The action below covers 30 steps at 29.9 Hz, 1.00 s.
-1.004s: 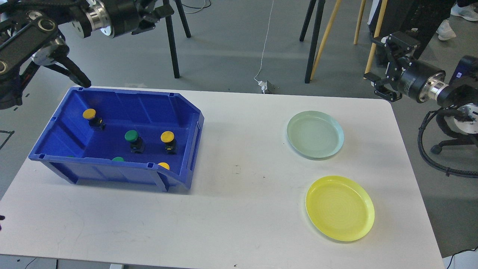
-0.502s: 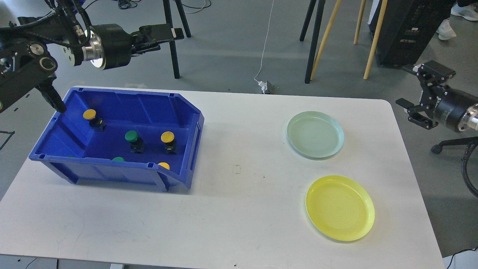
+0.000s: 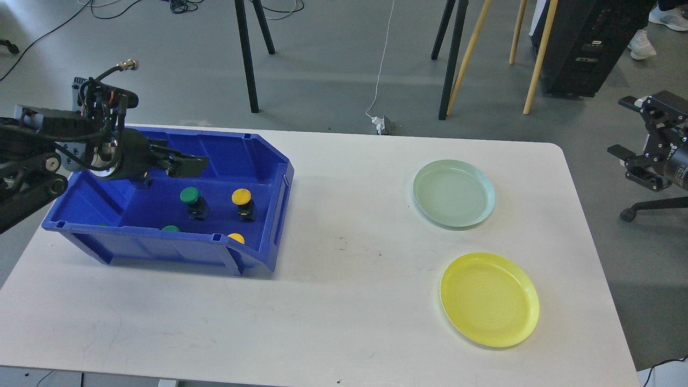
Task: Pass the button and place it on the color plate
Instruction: 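Grasp the green-topped button in the bin with the left gripper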
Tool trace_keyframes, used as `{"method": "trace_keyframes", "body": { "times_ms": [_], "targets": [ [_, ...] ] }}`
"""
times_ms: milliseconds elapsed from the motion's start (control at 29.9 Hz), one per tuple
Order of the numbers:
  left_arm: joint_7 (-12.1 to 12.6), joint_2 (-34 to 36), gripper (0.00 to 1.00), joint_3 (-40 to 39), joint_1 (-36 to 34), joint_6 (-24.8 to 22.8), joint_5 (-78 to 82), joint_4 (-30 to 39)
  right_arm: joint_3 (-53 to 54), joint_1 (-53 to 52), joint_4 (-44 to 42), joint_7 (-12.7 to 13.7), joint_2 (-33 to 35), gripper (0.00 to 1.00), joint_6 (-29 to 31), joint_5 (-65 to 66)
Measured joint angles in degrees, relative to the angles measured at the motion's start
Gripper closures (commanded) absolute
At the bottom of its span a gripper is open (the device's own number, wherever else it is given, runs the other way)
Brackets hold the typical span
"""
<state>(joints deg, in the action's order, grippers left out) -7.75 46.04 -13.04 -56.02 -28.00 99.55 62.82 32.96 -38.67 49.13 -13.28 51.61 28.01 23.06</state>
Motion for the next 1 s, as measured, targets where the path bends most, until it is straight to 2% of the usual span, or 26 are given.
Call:
{"method": "trace_keyframes", "body": {
  "times_ms": [335, 602, 803, 1004],
  "targets": [
    [-0.9, -8.6, 0.01, 0.1, 3.4, 1.7, 2.0, -14.0, -0.2, -0.2, 0.0, 0.0, 0.3, 0.01, 0.0, 0.6],
    [-1.6, -12.1, 0.02, 0.1, 4.8, 2.9, 2.0, -17.2, -0.6, 0.0, 0.1, 0.0, 0.3, 0.01, 0.0, 1.5],
    [-1.8, -14.2, 0.07, 0.1, 4.9, 3.4, 1.9, -20.0, -0.7, 0.1, 0.1, 0.1, 0.2, 0.01, 0.0, 1.7],
    [-3.2, -15.5, 0.08, 0.8, 5.4, 4.0, 2.0, -23.3, -0.7, 0.1, 0.1, 0.1, 0.2, 0.01, 0.0, 2.1]
  ]
}}
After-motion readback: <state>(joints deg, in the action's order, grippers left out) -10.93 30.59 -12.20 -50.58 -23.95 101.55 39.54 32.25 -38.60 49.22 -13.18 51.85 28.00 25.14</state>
